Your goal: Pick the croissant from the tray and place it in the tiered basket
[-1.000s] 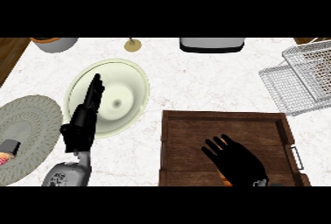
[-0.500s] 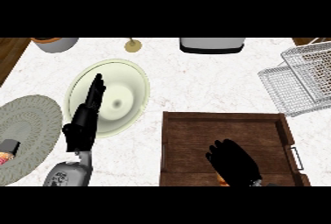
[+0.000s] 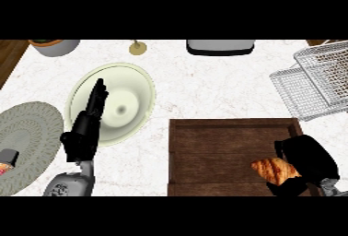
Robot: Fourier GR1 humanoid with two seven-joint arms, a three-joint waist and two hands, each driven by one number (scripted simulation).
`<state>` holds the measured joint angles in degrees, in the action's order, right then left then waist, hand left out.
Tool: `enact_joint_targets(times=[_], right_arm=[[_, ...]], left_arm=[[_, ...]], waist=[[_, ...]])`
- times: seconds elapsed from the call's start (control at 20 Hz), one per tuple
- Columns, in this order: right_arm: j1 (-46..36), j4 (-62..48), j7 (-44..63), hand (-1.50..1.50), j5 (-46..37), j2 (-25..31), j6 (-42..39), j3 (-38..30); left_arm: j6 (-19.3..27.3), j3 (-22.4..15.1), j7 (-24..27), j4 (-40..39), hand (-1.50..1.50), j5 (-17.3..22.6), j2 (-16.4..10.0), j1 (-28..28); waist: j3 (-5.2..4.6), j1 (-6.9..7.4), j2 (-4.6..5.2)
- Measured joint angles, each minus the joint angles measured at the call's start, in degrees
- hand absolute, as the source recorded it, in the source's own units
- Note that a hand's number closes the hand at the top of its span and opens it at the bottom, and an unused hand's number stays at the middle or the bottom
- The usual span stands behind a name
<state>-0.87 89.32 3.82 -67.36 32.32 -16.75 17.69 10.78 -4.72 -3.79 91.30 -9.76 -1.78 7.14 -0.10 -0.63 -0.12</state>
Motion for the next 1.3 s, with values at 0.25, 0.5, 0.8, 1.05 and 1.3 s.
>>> enact_joint_targets(times=[0.25, 0.5, 0.8, 1.05, 1.3], right_arm=[[2.0, 0.7, -0.8, 1.50, 3.1, 2.3, 4.0, -8.6], [3.9, 8.1, 0.8, 1.50, 6.5, 4.3, 3.3, -16.3], [3.0, 21.1, 3.7, 1.50, 15.2, 7.6, -4.9, -28.0], [-0.7, 25.6, 5.1, 1.50, 25.2, 11.2, -14.4, -39.6], [-7.2, 24.5, 8.2, 1.50, 33.6, 14.2, -22.9, -47.8]], left_arm=[[-0.3, 0.4, 0.5, -0.9, 0.00, 0.1, -0.2, 0.5], [-0.8, 0.5, 1.0, -0.7, 0.00, 0.3, -0.3, -0.7], [-0.6, 0.8, 1.4, -0.7, 0.00, 0.1, -0.5, -1.1], [-1.2, 1.2, 1.5, -1.3, 0.00, 0.5, -0.7, -0.2], [-1.8, 1.1, 2.6, -1.9, 0.00, 0.8, -0.5, -0.7]], waist=[[0.08, 0.08, 0.00], [0.09, -0.12, -0.07], [0.03, -0.50, -0.20], [0.02, -0.23, -0.14], [0.03, 0.23, -0.04]])
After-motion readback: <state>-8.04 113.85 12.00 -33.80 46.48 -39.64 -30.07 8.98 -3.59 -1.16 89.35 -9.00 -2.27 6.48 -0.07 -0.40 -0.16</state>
